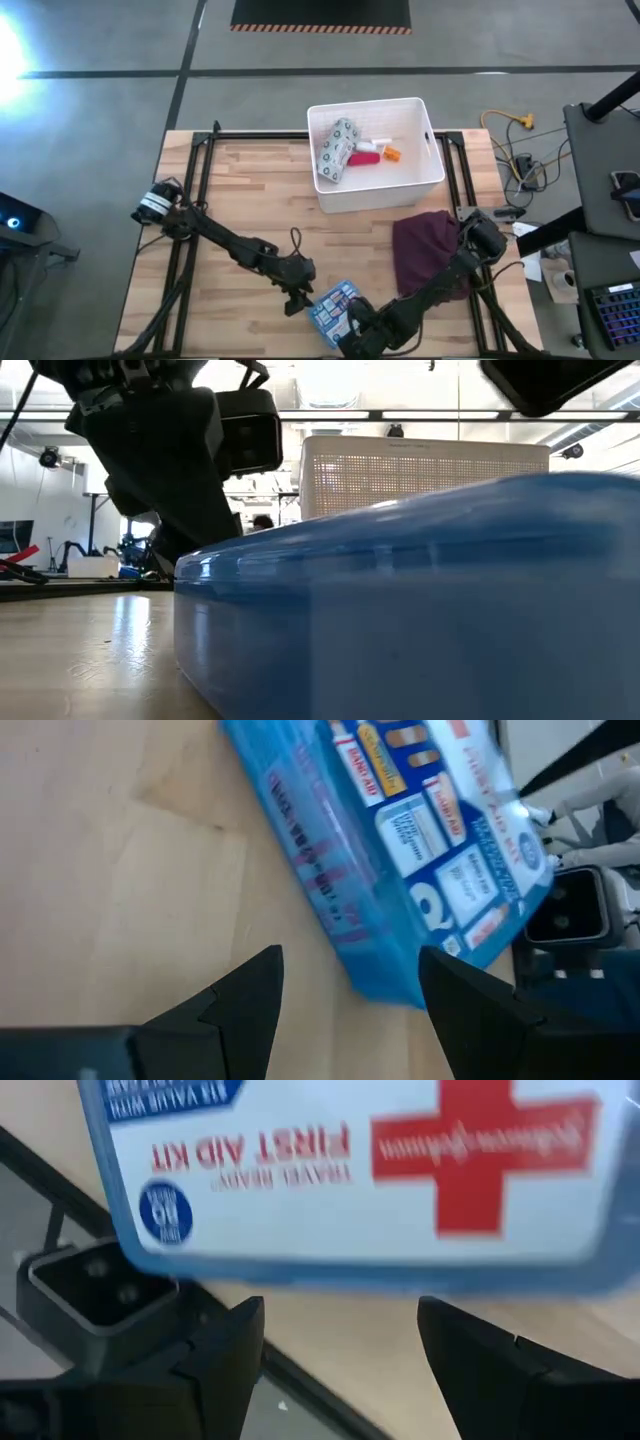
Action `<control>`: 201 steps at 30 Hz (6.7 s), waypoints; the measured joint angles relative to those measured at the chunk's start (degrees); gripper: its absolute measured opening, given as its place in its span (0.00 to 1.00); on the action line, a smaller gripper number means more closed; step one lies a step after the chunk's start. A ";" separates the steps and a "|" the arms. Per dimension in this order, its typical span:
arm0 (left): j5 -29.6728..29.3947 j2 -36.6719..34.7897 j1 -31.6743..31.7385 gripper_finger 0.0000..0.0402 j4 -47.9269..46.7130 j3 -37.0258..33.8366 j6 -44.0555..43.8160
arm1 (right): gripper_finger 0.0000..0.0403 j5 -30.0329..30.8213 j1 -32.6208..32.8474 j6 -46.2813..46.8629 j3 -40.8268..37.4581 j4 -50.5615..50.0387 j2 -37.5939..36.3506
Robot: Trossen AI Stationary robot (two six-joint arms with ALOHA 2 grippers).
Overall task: Pick & place medical supplies in basket/bin
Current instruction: Put the first aid kit into the white bin, then return to Home Position
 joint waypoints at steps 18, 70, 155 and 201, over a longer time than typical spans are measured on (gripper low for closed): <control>0.81 0.91 -0.13 0.54 -1.26 0.17 -0.03 | 0.60 11.14 -2.59 -4.71 -0.10 0.58 -4.38; -9.16 -2.51 -5.84 0.54 -2.66 -4.11 0.99 | 0.81 9.17 -15.60 5.96 3.28 -5.39 -12.98; -34.01 -30.31 -10.56 0.54 5.88 -15.06 -15.79 | 0.79 29.30 -45.51 -56.63 35.62 -43.32 -22.21; -7.23 -48.05 15.44 0.54 24.44 -16.05 12.16 | 0.64 20.47 -13.64 -70.39 -49.82 29.19 -87.98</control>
